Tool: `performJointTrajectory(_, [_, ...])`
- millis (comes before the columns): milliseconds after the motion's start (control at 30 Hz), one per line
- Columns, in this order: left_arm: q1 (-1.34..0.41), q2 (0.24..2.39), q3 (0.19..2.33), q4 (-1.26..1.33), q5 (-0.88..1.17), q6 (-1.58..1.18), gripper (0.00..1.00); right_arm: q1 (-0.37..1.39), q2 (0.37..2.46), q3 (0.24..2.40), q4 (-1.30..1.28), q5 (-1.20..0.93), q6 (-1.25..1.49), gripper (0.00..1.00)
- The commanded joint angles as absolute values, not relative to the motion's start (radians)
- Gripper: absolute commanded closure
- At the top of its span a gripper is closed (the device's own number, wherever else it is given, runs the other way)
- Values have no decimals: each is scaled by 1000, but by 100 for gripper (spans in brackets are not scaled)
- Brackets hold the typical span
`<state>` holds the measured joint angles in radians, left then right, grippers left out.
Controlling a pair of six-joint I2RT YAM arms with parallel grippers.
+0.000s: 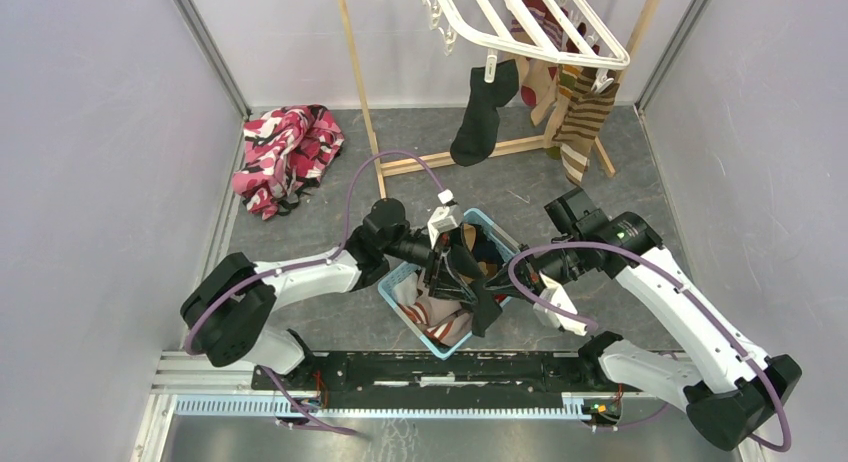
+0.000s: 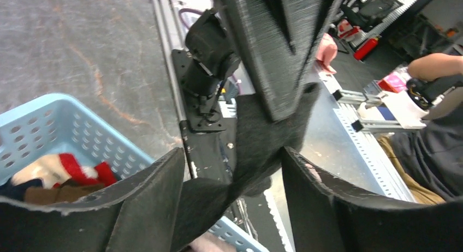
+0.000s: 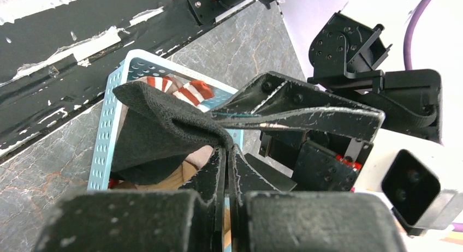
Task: Clip the socks to the hanger
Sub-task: Pick up the sock from the bin.
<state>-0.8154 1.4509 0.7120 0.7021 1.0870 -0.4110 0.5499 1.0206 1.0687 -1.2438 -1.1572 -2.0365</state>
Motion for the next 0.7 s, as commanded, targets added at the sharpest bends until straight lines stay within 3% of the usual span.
performJointTrajectory(0, [-833,1455,752,837,1155,-489,34,555,1026,1076,-1254,-1148,-2229,100])
performJointTrajectory(100, [-833,1445,727,933,1164,-548,45,554,1025,1076,-1254,-1139,-2217,100])
performJointTrajectory(167, [-831,1434,714,974,1161,-582,85,554,1024,1086,-1248,-1132,-2178,100])
performJointTrajectory(233, [-831,1413,696,973,1140,-583,95,554,1014,1101,-1206,-1122,-2076,98])
performJointTrajectory(267, [-831,1396,676,976,1121,-584,97,553,1005,1108,-1151,-1111,-1956,93])
performJointTrajectory(300, [-830,1373,656,977,1087,-579,98,553,989,1114,-1086,-1094,-1832,81])
performJointTrajectory(400, [-828,1266,563,945,926,-528,98,545,915,1090,-794,-949,-1353,37])
performJointTrajectory(433, [-828,1221,545,921,865,-503,98,533,893,1077,-724,-889,-1237,27])
performJointTrajectory(533, [-830,1073,472,852,684,-428,98,480,842,1050,-690,-845,-1139,14])
performJointTrajectory(667, [-830,933,400,854,571,-353,98,391,823,1003,-694,-994,-1078,8])
